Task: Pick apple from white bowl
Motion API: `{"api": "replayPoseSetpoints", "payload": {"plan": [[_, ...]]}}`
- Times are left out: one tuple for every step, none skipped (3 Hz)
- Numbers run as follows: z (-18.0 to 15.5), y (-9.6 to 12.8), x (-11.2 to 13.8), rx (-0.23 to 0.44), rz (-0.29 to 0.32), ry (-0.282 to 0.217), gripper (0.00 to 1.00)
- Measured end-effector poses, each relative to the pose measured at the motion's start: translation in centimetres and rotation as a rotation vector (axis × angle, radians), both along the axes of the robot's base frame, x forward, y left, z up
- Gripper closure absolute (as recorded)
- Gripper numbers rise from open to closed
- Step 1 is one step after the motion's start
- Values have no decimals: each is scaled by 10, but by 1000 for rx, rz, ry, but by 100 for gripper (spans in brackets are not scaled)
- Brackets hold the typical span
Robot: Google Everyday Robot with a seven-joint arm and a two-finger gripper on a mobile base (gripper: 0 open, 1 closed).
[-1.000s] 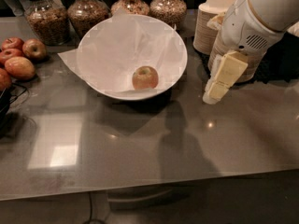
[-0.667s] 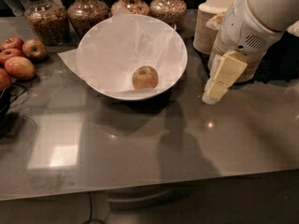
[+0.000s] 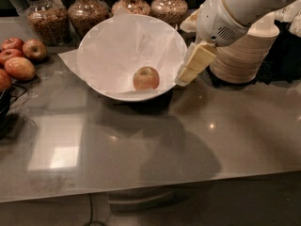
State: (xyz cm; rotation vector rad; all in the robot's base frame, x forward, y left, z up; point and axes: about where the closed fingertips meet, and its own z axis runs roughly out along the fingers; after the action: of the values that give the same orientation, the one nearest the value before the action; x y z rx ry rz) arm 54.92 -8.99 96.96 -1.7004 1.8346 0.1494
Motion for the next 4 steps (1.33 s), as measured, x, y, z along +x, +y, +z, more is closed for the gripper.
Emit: {"api": "replayPoseSetpoints", "payload": {"plan": [[3, 28, 19, 42, 51, -3, 26], [3, 49, 29, 78, 93, 4, 23], [-4, 65, 32, 103, 126, 31, 25], [-15, 79, 31, 116, 158, 65, 26]]}}
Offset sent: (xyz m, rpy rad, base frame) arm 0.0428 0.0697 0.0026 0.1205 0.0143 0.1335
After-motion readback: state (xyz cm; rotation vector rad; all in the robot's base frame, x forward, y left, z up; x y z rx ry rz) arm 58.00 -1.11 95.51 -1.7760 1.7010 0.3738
